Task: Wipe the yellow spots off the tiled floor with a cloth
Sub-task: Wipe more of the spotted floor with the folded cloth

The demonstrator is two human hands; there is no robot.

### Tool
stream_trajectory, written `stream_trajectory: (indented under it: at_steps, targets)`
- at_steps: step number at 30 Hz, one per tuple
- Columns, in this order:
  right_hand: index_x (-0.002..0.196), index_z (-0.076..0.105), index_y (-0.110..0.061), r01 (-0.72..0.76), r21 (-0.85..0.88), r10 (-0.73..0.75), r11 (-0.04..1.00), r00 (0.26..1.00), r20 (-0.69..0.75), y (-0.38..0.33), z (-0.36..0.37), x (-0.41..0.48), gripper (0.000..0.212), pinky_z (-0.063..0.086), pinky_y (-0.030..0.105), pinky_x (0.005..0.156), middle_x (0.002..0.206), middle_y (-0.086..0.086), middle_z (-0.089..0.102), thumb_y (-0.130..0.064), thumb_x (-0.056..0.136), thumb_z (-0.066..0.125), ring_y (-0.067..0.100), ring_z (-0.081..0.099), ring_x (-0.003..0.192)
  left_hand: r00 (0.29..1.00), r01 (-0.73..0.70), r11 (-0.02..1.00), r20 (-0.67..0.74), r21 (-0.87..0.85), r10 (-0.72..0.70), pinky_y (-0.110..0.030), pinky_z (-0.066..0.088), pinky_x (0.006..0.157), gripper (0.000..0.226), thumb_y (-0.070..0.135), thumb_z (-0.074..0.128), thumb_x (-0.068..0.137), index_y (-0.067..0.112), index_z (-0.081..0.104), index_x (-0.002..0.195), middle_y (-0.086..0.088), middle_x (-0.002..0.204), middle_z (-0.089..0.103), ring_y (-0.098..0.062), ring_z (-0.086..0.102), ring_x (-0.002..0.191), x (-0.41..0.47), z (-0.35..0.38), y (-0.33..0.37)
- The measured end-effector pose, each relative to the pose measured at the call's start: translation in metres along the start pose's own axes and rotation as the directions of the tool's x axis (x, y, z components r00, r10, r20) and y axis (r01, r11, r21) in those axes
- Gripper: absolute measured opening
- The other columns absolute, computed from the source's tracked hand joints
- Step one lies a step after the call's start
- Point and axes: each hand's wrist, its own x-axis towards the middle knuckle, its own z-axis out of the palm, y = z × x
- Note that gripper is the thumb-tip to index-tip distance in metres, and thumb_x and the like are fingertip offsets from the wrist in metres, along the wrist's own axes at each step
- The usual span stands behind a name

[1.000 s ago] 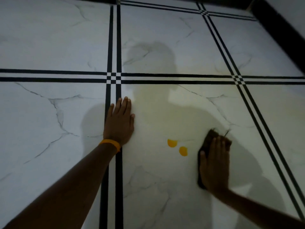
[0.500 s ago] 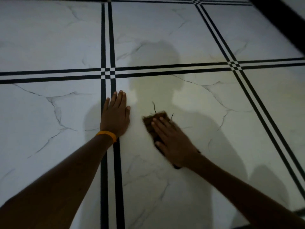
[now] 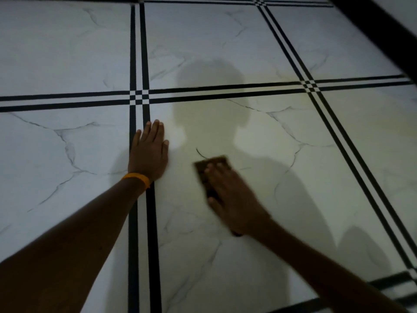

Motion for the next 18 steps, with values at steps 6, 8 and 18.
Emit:
stream_trajectory:
  at_steps: [6,8,18]
  targets:
    - [0.155,0.029,0.003,-0.687,-0.038,0.676,0.726,0.723,-0.141,0.114,-0.033,0.014,0.076,0.021,0.055,0.123,0.160,0.026,0.030,-0.047,0.098,0.025,0.044,0.025,0.149,1.000,-0.002,1.000,0.001,0.023,0.002,-0.047,0.010,0.123,0.062,0.037,0.017,0.102,0.006,0.018,0.156,-0.013,0.163,0.018,-0.029,0.011,0.152,0.000,0.003,0.002]
    - [0.152,0.034,0.005,-0.531,0.017,0.524,0.847,0.830,-0.192,0.065,-0.010,0.021,0.069,0.018,0.053,0.124,0.159,0.026,0.034,-0.036,0.097,0.038,0.044,0.028,0.149,1.000,0.002,0.999,0.011,0.038,-0.002,-0.048,0.009,0.123,0.058,0.034,0.020,0.105,0.006,0.016,0.156,-0.014,0.163,0.017,-0.031,0.010,0.152,0.000,0.003,0.002]
    - [0.152,0.036,0.001,-0.597,-0.023,0.589,0.802,0.796,-0.139,0.108,-0.047,-0.071,0.074,0.024,0.051,0.123,0.158,0.023,0.037,-0.049,0.098,0.027,0.041,0.032,0.147,1.000,0.004,1.000,0.017,0.000,-0.004,-0.049,0.007,0.123,0.057,0.030,0.028,0.105,0.005,0.018,0.155,-0.016,0.163,0.015,-0.032,0.008,0.152,-0.029,0.002,0.014]
